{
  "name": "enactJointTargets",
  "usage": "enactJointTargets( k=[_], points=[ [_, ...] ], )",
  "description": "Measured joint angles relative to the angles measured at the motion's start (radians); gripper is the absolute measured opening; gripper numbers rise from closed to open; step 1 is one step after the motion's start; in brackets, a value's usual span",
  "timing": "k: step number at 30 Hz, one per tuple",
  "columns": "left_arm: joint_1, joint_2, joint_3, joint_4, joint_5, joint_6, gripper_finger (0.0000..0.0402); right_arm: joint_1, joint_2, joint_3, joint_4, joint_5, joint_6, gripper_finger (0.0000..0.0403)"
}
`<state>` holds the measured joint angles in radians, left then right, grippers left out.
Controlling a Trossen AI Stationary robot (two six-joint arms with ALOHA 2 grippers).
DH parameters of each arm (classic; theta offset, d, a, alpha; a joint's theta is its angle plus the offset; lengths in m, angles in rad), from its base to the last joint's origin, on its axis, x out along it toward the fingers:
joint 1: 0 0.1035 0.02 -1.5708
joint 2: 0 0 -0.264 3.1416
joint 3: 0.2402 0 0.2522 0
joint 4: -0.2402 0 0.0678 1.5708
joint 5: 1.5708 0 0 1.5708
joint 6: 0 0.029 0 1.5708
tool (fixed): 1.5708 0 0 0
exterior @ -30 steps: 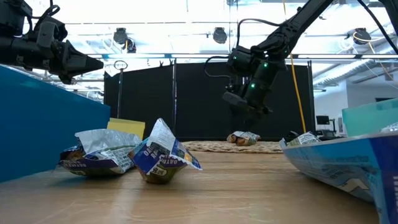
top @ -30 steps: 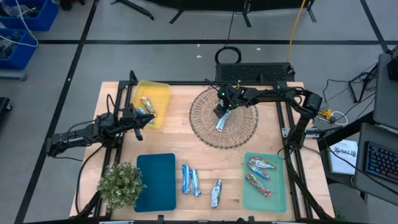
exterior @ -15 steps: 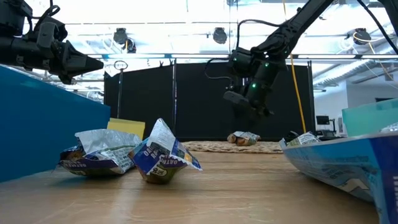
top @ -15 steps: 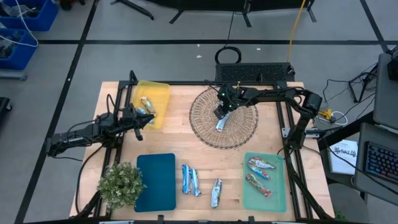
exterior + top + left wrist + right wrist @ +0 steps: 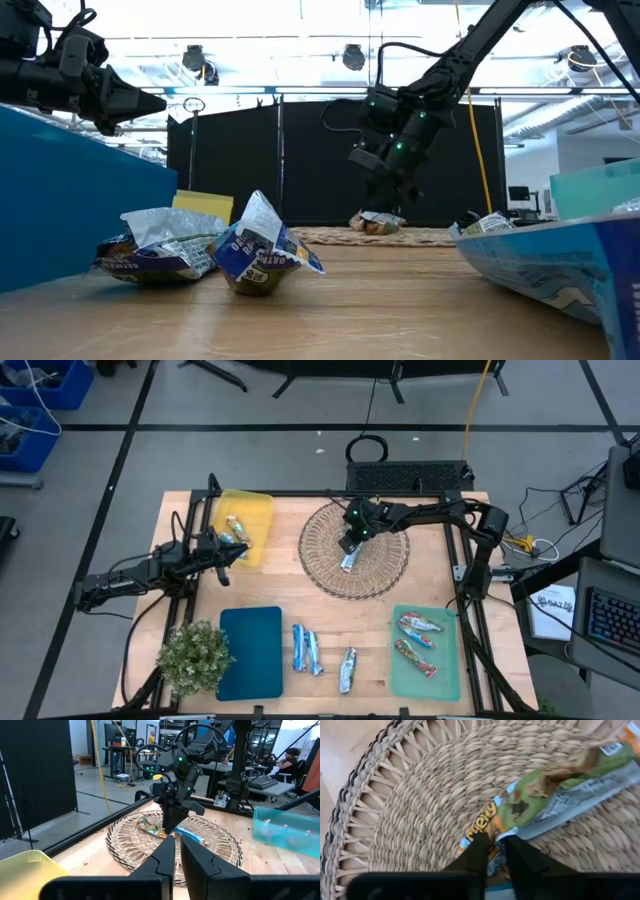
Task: Pick and place Granola Bars by type
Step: Put the yellow granola bar into the yellow bin
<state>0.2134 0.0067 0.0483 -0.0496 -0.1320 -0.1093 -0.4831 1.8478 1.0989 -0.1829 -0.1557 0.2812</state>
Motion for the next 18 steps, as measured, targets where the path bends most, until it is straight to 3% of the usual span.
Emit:
enactJointTargets(
  k=[4,18],
  points=[
    [0.000,0.000,0.000,0.000,0.000,0.000,0.0035,0.005,-0.010,-0.001,0.003,-0.004,-0.039,0.0005],
    [0.000,0.000,0.000,0.000,0.000,0.000,0.0035,0.112,-0.156,-0.002,0.048,-0.005,-0.134,0.0000]
  ],
)
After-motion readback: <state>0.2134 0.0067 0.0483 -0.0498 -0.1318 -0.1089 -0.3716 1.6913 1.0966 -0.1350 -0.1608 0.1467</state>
